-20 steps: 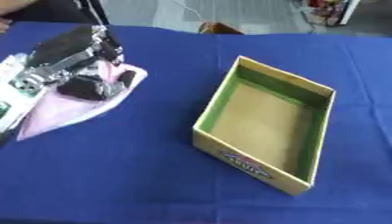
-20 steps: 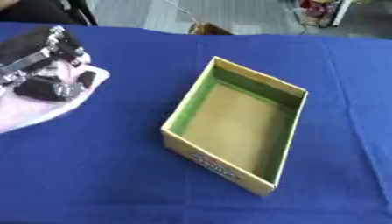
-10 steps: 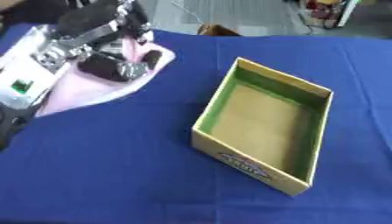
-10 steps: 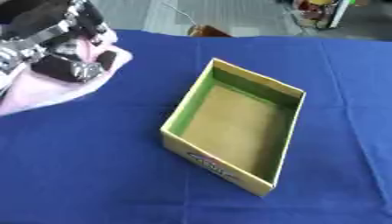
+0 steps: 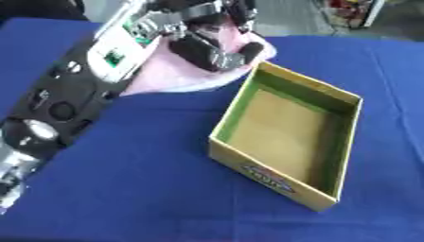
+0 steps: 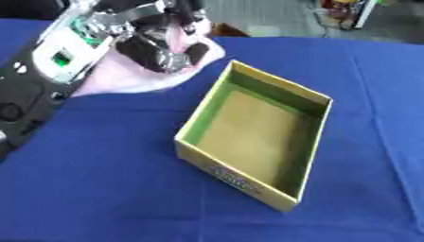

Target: Pick up objects on the table and place them in the box.

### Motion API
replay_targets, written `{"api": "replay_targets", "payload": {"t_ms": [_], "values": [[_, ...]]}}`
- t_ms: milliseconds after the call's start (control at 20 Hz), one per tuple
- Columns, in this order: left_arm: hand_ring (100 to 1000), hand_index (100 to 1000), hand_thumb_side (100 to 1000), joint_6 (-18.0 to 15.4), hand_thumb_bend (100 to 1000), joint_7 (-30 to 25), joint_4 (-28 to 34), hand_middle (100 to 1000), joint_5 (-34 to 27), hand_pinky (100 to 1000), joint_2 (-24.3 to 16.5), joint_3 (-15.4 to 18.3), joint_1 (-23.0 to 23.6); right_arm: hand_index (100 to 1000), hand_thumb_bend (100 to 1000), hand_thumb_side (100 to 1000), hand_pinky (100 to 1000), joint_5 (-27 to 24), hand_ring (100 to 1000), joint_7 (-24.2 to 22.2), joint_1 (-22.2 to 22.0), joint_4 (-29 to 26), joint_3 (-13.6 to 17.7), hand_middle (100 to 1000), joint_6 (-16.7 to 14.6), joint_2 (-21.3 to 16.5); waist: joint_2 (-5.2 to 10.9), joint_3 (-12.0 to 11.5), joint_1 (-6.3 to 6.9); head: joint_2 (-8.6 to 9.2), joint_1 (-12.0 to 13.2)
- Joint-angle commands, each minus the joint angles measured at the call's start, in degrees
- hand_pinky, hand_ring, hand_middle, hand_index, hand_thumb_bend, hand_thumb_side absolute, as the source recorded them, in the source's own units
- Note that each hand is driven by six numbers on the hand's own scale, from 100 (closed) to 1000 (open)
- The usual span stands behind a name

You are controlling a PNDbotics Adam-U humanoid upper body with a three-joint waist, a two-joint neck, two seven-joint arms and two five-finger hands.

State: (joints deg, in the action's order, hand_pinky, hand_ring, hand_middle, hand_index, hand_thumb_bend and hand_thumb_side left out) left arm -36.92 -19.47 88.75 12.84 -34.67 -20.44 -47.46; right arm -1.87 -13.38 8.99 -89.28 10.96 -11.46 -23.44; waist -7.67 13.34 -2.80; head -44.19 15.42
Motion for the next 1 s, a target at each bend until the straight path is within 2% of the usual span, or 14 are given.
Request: {"api": "replay_targets", "payload": {"t_ms": [50,600,1000], "values": [[100,100,453,-0.7,100,-1.2,-1.1,100,0.3,100,1.3,-0.2,-2.2,929,581,681,484,-0.4,611,-0.4,1.2,-0.6,0.1,802,-0.1,-0.8,0.40,0.4,-0.10,0.07,1.2],[100,100,460,-1.8,100,-1.6,-2.2,100,1.0,100,4.2,-1.3,-3.8,930,581,679,484,-0.6,611,-0.8,1.7,-0.7,-0.1,801,-0.2,-0.5,-0.32,1.6,-0.04,0.07,1.3],[100,100,466,-3.5,100,-1.9,-3.2,100,2.1,100,7.6,-3.3,-4.9,930,581,679,484,-0.9,611,-1.6,3.1,-0.9,-0.8,801,-0.2,0.4,-1.56,3.9,-0.28,0.07,2.2]]}}
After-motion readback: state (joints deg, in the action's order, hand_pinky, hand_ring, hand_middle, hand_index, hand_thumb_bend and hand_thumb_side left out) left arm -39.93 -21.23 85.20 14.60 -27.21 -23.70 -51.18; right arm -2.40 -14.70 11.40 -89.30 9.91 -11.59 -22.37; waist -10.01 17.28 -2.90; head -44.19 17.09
